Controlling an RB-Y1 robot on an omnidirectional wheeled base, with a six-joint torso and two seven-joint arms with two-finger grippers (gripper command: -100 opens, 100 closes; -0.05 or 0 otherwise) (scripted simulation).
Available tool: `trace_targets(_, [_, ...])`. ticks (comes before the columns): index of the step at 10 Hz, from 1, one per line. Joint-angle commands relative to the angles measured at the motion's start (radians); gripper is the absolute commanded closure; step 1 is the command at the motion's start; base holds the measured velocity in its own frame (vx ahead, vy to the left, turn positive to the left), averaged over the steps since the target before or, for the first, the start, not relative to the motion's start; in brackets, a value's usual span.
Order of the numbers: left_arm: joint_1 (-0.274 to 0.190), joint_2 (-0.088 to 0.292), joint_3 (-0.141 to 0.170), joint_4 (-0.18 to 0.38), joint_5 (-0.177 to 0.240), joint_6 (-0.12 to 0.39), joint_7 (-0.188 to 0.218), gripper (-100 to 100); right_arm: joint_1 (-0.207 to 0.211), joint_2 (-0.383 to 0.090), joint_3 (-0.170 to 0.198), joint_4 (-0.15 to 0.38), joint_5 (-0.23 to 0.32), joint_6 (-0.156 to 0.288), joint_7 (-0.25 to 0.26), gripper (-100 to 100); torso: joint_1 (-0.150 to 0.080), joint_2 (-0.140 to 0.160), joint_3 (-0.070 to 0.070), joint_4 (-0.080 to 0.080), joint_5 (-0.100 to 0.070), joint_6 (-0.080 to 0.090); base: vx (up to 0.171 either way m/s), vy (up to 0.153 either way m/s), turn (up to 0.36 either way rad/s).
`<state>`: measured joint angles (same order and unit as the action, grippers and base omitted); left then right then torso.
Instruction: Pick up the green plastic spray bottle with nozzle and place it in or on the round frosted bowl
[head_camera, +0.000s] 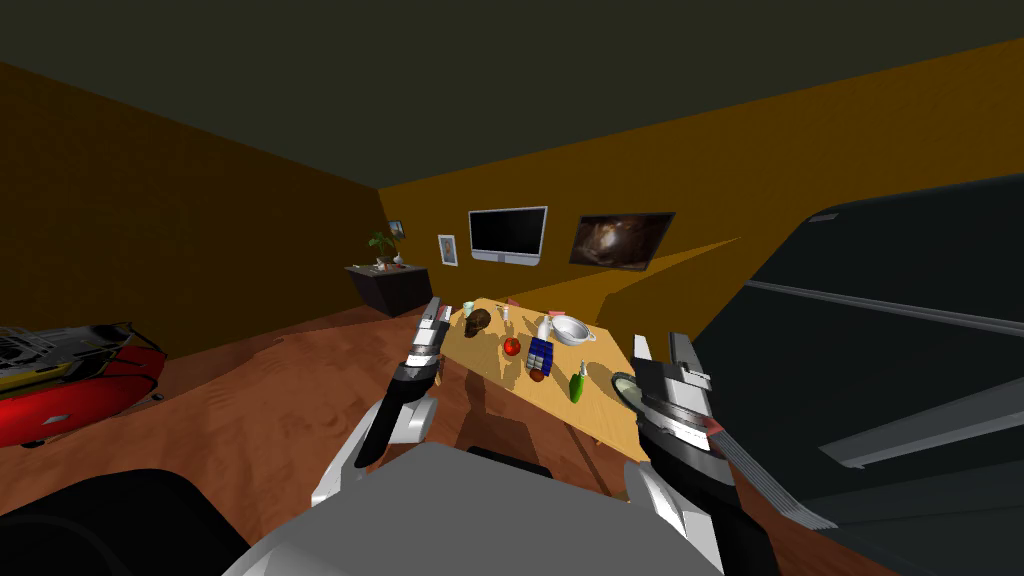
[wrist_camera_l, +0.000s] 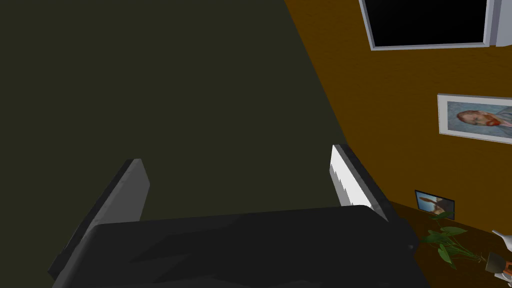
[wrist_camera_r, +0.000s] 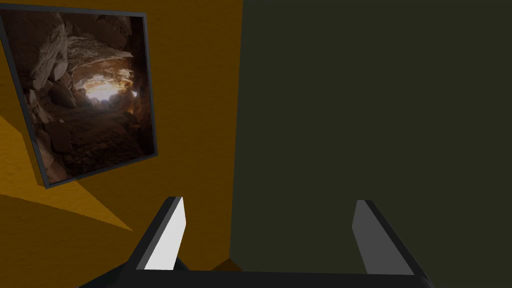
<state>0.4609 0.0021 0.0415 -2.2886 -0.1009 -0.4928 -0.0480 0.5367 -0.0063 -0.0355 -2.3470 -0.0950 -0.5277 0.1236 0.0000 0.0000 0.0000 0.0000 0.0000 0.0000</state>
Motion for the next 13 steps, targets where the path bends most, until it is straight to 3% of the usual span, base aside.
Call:
trace_targets(1, [0.000,0.000,0.000,0.000,0.000,0.000,0.000,0,-0.006,-0.041,-0.005,0.023,0.011,0.005,0.012,-100,0.000,0.000,0.000,0.000,0.000,0.000,-0.014,0.001,0.009])
trace_targets(7, [0.000,0.000,0.000,0.000,0.000,0.000,0.000,0,-0.040,-0.118,-0.033,0.143,0.069,0.033,0.075,-100,0.000,0.003,0.002,0.001,0.000,0.000,-0.037,0.003,0.017])
trace_targets(13, [0.000,0.000,0.000,0.000,0.000,0.000,0.000,0,-0.081,-0.137,-0.068,0.287,0.140,0.066,0.154,-100,0.000,0.003,0.002,0.001,0.000,0.000,-0.050,0.002,0.019])
